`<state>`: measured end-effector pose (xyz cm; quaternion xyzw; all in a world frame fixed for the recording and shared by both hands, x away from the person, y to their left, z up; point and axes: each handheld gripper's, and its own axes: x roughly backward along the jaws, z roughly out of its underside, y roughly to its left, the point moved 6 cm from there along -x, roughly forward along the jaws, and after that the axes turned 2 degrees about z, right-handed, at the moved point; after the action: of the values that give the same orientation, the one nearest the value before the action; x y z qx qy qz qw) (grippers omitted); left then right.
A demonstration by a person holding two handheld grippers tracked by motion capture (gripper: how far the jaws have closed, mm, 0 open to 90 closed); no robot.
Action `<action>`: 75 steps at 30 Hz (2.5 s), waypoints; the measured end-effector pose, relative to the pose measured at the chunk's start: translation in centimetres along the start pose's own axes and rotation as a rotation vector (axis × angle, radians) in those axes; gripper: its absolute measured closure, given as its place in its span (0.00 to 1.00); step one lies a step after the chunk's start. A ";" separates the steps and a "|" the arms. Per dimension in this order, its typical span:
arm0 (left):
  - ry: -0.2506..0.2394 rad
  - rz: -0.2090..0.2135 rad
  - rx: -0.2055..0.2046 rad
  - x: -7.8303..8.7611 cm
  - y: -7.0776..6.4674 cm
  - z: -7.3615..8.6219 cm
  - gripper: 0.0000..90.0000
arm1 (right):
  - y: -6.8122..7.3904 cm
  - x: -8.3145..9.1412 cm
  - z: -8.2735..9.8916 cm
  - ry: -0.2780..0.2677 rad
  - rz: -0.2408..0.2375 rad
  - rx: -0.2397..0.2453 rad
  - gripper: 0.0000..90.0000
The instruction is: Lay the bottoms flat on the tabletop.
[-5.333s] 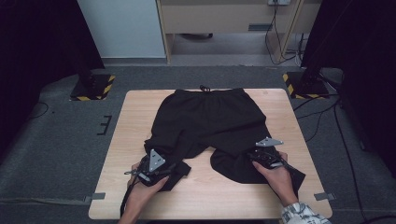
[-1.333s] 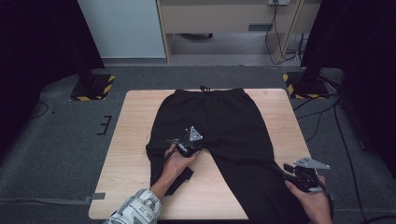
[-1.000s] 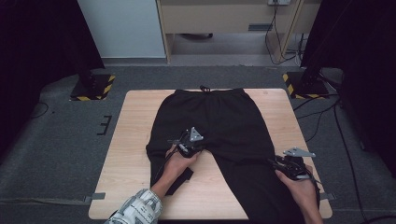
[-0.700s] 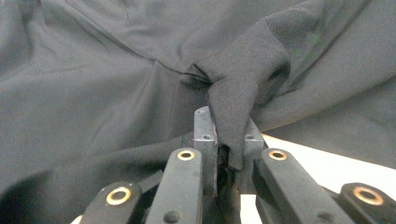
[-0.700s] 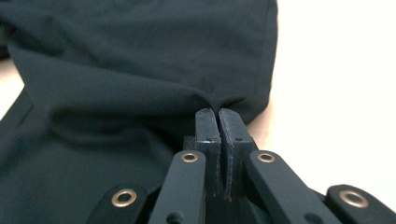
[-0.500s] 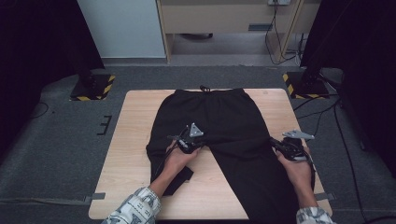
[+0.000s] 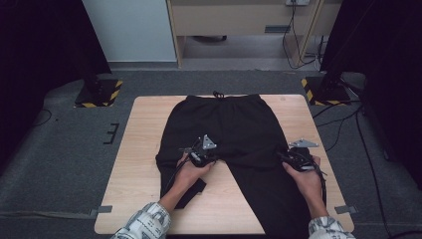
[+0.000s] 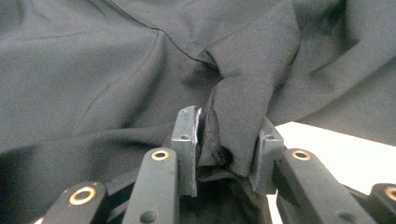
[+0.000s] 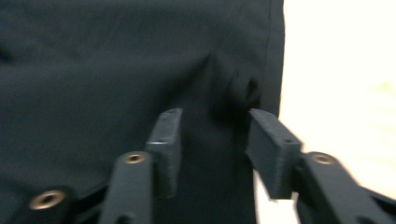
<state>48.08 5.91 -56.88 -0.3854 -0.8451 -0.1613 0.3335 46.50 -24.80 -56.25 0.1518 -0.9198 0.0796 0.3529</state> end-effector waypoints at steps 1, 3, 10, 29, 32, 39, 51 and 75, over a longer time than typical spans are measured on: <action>0.000 0.000 0.000 0.0 0.0 0.0 0.74 | 0.0 0.0 0.0 0.000 0.000 0.000 0.55; -0.001 -0.001 0.001 0.1 0.0 0.0 0.73 | 0.3 0.1 1.5 0.010 0.013 0.007 0.50; -0.001 -0.001 -0.014 0.0 -0.6 0.1 0.62 | 0.8 1.7 3.2 -0.027 0.007 -0.012 0.49; -0.064 -0.053 -0.019 3.0 -1.0 0.3 0.49 | 0.9 7.6 4.3 -0.068 -0.034 -0.058 0.37; -0.062 -0.077 -0.016 4.0 -0.8 1.0 0.49 | 0.2 7.1 3.1 -0.095 -0.022 -0.089 0.41; -0.063 -0.139 0.018 6.2 0.2 3.1 0.49 | 0.1 4.4 3.3 0.003 -0.005 -0.039 0.39; -0.079 -0.189 0.080 8.2 2.5 4.3 0.48 | 0.1 3.3 4.5 0.050 0.014 -0.048 0.36; -0.041 -0.256 0.154 14.3 2.0 9.9 0.40 | 5.0 3.8 0.1 -0.110 -0.069 0.124 0.61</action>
<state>38.35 20.21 -54.16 -0.2510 -0.9039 -0.1294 0.3212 42.07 -20.92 -53.95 0.2091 -0.9253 0.1159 0.2943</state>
